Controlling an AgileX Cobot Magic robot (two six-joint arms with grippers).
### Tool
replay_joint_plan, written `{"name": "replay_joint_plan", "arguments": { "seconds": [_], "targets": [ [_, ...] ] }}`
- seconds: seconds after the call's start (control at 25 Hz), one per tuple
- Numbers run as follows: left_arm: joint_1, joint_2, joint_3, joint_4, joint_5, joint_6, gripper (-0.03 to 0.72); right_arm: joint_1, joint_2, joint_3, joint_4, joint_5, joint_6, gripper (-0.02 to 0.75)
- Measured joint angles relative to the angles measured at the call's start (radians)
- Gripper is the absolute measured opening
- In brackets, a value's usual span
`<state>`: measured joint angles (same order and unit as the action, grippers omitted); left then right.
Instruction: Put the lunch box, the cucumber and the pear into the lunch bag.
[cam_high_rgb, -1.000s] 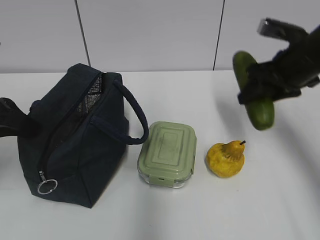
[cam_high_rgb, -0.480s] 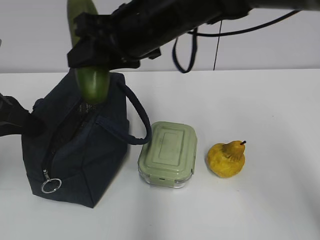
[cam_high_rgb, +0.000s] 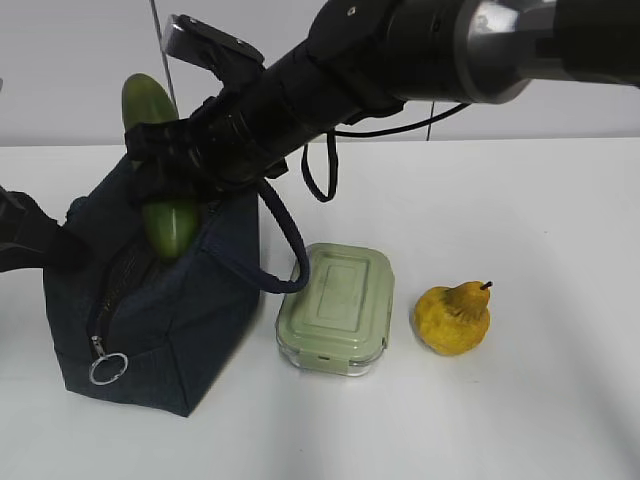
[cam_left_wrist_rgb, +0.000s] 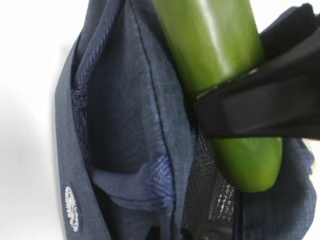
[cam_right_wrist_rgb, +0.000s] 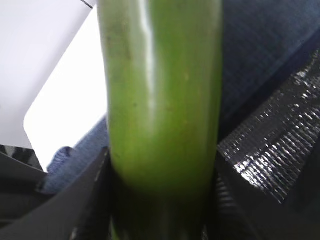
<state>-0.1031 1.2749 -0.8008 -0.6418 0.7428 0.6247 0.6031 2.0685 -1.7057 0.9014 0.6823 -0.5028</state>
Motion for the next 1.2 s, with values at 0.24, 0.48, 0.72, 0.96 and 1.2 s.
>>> {"name": "replay_joint_plan", "arguments": {
  "seconds": [0.24,0.48,0.72,0.96,1.2],
  "targets": [
    [0.0,0.0,0.0,0.0,-0.002,0.0,0.003,0.0,0.002,-0.002,-0.096,0.054,0.008,0.395],
    [0.0,0.0,0.0,0.0,-0.003,0.0,0.003,0.0,0.002,-0.006,-0.123,0.096,0.002,0.489],
    [0.0,0.0,0.0,0.0,-0.004,0.0,0.003,0.0,0.002,-0.07,-0.165,0.122,0.002,0.51],
    [0.0,0.0,0.0,0.006,-0.004,0.0,0.003,-0.019,0.002,-0.16,-0.224,0.21,0.002,0.522],
    [0.0,0.0,0.0,0.007,-0.004,0.0,0.003,-0.026,0.002,-0.237,-0.36,0.297,0.078,0.531]
  ]
}}
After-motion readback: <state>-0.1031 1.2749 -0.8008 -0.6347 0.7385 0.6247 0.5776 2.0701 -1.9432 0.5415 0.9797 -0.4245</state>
